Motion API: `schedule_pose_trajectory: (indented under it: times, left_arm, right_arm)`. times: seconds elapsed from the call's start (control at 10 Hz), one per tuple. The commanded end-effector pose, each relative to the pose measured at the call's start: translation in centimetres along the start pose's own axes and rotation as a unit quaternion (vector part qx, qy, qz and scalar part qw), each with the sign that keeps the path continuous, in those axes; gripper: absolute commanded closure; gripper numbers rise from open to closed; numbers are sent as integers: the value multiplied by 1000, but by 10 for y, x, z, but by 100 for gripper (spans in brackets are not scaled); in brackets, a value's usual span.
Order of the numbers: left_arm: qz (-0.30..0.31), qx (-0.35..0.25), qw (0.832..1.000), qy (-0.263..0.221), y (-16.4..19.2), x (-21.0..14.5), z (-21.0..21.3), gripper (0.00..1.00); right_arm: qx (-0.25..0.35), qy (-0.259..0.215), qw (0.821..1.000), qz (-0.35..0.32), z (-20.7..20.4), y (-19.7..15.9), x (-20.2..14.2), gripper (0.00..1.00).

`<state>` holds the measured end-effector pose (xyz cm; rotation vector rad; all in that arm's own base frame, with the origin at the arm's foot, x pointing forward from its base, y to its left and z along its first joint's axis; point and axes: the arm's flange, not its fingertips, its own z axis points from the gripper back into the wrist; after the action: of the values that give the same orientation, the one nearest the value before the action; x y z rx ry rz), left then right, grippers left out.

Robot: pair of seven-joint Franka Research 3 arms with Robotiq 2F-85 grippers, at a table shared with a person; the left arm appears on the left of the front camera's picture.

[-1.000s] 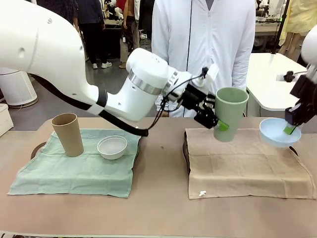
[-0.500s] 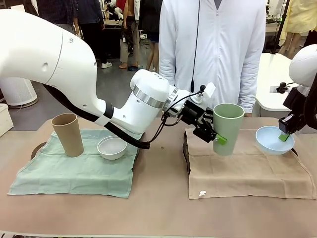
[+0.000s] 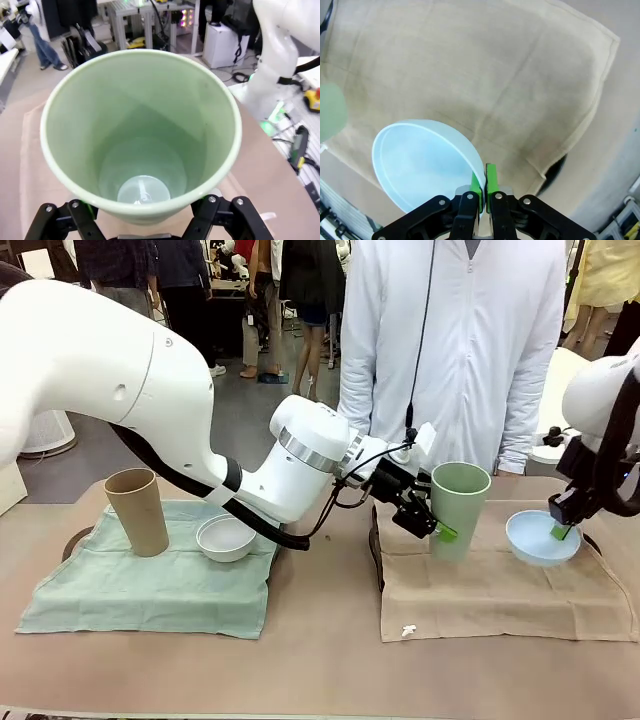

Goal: Set up a tray with a mat and arrange the tableware.
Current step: Place the Picnic Bowl and Reusable plastic cup back onto the Handle tray in front of the human's position.

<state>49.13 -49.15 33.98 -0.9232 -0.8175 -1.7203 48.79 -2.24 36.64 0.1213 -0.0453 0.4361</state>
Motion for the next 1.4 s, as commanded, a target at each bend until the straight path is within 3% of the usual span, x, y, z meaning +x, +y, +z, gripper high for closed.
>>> schedule_pose_trajectory:
  times: [0.0,0.6,0.7,0.8,0.9,1.1,1.2,1.3]
  left_arm:
    - [-41,16,999,20,8,3,-10,16]
    - [-37,24,999,21,19,-17,-25,16]
    - [-25,22,999,12,21,-18,-24,0]
    - [-16,24,1000,7,20,-18,-25,0]
    - [-7,23,1000,4,21,-18,-24,0]
    - [23,23,999,-4,20,-21,-21,0]
    - [53,17,998,-9,19,-25,-17,0]
    - [81,11,997,-10,16,-28,-11,0]
  right_arm:
    - [9,-1,1000,10,-17,-4,13,95]
    - [8,-3,1000,7,-35,-11,17,95]
    - [16,-2,1000,12,-34,-11,18,53]
    - [19,-1,1000,16,-34,-11,17,35]
    - [22,-1,1000,15,-33,-11,18,0]
    - [24,2,1000,14,-29,-10,16,0]
    - [25,1,1000,13,-23,-9,12,51]
    - [21,-4,1000,12,-13,-8,6,41]
